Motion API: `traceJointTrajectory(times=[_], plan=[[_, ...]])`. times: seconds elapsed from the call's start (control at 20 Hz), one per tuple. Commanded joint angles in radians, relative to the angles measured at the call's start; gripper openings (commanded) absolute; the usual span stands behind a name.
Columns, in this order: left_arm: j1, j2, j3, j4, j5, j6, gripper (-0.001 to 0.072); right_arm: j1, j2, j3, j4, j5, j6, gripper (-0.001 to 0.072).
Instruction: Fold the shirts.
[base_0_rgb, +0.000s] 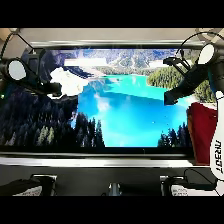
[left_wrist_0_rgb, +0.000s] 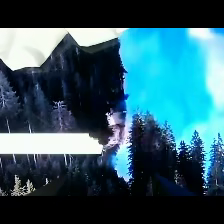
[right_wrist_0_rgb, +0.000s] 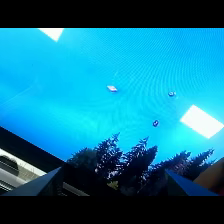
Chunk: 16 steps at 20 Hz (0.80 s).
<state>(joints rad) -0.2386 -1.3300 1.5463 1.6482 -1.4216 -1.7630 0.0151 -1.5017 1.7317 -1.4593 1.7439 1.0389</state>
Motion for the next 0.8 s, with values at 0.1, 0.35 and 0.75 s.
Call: traceJointTrajectory(times=[0.1,0.35,0.75], plan=[[-0.005,-0.027,-0.001,-0.006,0.186,-0.004,0.0609,0.001,-0.001,0.001,0.0,-0.037,0.001,0.0689],[0.037,-0.187,0.054,0.034,0.401,-0.079,0.0616,0.001,-0.001,0.001,-0.022,-0.158,0.0,0.0689],[0.313,-0.703,0.446,-0.334,0.202,-0.146,0.0617,0.001,-0.024,0.001,-0.018,-0.18,-0.004,0.0616]])
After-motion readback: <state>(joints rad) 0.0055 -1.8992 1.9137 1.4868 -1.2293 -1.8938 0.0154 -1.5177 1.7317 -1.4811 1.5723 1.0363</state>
